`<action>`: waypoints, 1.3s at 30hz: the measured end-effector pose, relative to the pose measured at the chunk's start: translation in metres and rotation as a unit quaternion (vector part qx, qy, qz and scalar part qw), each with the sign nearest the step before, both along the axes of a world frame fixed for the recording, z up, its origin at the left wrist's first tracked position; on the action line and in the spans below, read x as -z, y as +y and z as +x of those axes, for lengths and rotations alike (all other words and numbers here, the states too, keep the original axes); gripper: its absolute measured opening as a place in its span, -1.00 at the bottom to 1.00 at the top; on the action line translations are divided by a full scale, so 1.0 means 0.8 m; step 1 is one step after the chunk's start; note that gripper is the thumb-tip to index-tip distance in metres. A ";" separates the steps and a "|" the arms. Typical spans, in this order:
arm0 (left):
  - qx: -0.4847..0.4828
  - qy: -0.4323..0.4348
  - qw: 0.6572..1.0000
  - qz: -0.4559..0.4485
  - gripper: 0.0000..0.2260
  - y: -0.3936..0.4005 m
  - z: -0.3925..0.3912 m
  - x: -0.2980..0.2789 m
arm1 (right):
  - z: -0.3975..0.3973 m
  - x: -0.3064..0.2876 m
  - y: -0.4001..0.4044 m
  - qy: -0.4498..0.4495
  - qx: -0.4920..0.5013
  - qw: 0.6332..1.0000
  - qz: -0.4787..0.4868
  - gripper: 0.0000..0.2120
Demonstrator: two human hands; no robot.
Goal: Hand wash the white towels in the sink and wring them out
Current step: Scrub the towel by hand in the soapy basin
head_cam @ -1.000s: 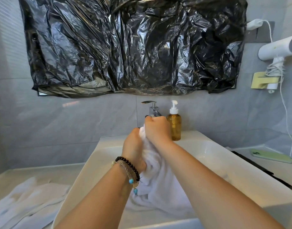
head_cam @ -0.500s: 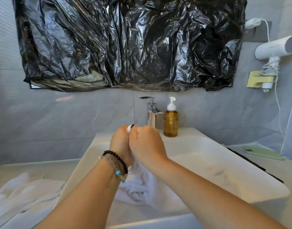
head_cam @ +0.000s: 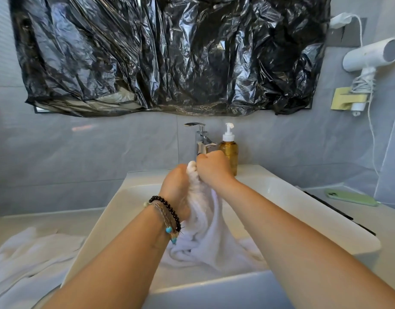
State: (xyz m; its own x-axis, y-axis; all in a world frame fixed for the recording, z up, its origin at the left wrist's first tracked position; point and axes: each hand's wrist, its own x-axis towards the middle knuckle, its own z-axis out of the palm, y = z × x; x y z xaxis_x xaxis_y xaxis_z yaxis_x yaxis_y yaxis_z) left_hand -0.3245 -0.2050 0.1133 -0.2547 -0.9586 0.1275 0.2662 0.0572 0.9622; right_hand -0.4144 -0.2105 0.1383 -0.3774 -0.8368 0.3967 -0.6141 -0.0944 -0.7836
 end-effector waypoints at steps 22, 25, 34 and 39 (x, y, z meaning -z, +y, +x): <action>0.013 -0.195 0.951 -0.239 -0.76 0.000 0.029 -0.002 | -0.044 0.016 0.056 -0.149 -0.280 0.944 -0.089 -0.84; 0.005 -0.230 0.950 -0.213 -0.67 0.004 0.030 -0.004 | -0.055 0.016 0.052 -0.176 -0.237 0.953 -0.077 -0.81; -0.065 -0.050 0.991 -0.105 -0.67 0.008 0.039 -0.022 | -0.034 0.023 0.042 -0.233 -0.179 0.956 0.018 -0.64; -0.132 -0.089 0.980 -0.123 -0.64 0.014 0.020 -0.022 | 0.043 0.004 0.041 -0.039 -0.085 0.985 -0.144 -0.50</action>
State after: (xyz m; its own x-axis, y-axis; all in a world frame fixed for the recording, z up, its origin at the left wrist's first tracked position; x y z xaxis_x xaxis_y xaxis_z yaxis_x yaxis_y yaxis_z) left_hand -0.3084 -0.1938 0.1312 -0.0416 -0.9400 0.3387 0.0398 0.3372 0.9406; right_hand -0.3800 -0.1781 0.1350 -0.2805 -0.7474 0.6023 -0.5097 -0.4158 -0.7532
